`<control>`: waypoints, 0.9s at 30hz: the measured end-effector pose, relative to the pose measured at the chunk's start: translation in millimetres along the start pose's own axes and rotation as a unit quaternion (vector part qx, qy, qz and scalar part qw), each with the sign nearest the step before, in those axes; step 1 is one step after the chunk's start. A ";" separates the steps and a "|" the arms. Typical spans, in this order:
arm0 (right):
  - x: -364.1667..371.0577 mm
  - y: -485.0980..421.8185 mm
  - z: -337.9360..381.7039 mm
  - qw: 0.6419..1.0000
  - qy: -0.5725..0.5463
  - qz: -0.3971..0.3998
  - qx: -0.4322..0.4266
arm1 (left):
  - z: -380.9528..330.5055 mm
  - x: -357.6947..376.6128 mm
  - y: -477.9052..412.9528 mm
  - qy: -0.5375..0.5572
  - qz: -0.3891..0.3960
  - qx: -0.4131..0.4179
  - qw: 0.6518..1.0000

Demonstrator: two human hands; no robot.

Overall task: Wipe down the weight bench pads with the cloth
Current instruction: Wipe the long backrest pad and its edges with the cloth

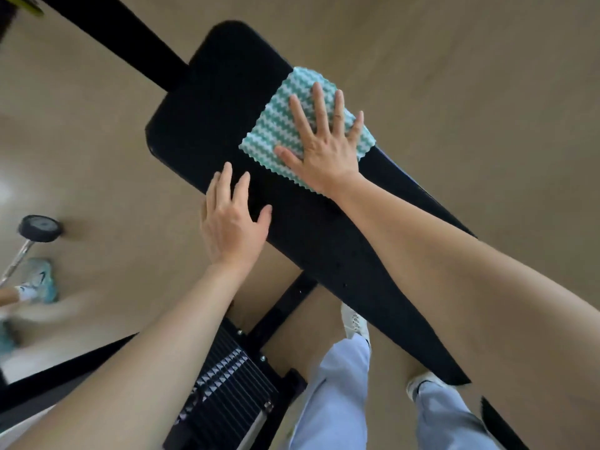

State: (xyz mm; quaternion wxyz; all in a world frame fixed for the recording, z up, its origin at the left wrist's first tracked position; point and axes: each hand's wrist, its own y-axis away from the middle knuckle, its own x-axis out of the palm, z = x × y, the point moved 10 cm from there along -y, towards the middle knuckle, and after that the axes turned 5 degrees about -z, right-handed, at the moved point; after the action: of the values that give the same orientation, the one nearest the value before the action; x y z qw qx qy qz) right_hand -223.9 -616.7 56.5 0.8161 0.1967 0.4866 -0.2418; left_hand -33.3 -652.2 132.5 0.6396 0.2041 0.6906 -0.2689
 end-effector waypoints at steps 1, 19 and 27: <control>-3.6 -14.1 11.4 1.000 -0.001 0.001 -0.011 | 8.3 1.5 0.1 -0.008 0.015 -0.019 1.000; -32.6 -120.0 150.9 0.943 0.152 -0.003 -0.297 | 12.2 23.5 7.3 0.119 0.059 -0.096 0.986; -5.3 -21.0 97.3 0.958 0.096 -0.033 -0.269 | -4.0 -50.0 -35.2 0.100 -0.192 0.012 0.976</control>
State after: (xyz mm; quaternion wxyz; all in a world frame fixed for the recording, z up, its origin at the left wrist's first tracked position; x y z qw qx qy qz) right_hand -170.4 -686.7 103.1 0.7799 -0.0238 0.6159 -0.1090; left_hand -53.5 -673.8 186.2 0.5015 0.1010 0.7740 -0.3732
